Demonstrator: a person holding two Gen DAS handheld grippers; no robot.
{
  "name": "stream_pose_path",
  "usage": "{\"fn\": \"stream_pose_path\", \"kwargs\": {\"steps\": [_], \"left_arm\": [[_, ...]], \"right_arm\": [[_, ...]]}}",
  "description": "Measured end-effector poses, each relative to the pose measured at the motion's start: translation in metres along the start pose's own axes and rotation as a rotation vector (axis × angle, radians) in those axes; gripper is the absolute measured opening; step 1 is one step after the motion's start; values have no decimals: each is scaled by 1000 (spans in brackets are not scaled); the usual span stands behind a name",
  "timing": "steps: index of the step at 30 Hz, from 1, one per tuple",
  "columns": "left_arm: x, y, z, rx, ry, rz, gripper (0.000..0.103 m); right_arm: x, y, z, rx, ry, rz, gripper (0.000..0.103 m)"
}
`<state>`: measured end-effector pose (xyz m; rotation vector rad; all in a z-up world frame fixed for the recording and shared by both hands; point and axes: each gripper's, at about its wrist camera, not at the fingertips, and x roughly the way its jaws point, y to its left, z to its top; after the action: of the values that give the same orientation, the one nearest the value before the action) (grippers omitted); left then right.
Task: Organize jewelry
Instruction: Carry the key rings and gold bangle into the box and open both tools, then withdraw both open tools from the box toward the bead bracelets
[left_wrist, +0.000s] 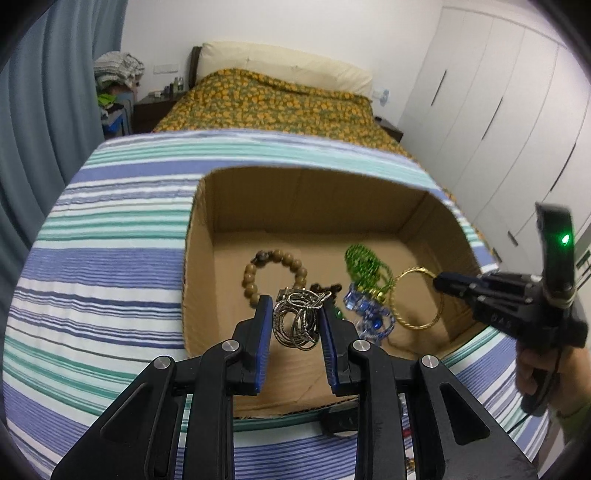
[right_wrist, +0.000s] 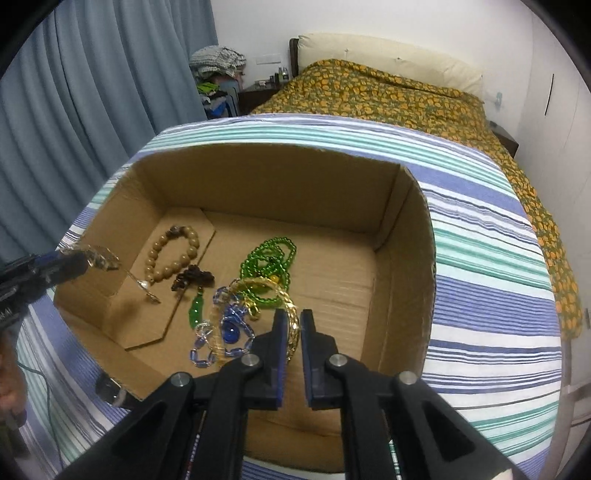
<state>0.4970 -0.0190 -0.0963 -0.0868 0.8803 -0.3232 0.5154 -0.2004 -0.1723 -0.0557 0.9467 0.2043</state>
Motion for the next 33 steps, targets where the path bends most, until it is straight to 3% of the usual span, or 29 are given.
{"fn": "stream_pose_path", "kwargs": {"steps": [1, 2, 4, 6, 8, 15, 22, 26, 29, 33], "left_arm": [[4, -1, -1, 3, 11, 19, 27], [6, -2, -2, 3, 15, 45, 31], [6, -1, -4, -4, 18, 68, 50], [-3, -1, -8, -9, -8, 76, 77], [-15, -6, -14, 7, -34, 94, 82], [-64, -19, -59, 47, -50, 64, 89], [-133, -13, -125, 140, -40, 135, 91], [-181, 0, -153, 110, -80, 178, 96], [-203, -3, -169, 51, -111, 140, 97], [-201, -22, -195, 9, -107, 59, 99]], "right_arm": [[1, -1, 0, -2, 2, -2, 19], [0, -3, 1, -1, 0, -5, 38], [-5, -3, 0, 10, -24, -14, 55], [-19, -2, -2, 18, -63, -18, 55], [-34, 0, -5, 14, -92, -10, 55], [-100, 11, -49, -10, -165, -6, 56], [-167, 21, -143, -33, -191, -48, 58], [-194, 24, -204, -5, -213, -103, 63], [-199, 32, -238, 23, -202, -113, 63], [-194, 43, -274, 43, -183, -81, 63]]}}
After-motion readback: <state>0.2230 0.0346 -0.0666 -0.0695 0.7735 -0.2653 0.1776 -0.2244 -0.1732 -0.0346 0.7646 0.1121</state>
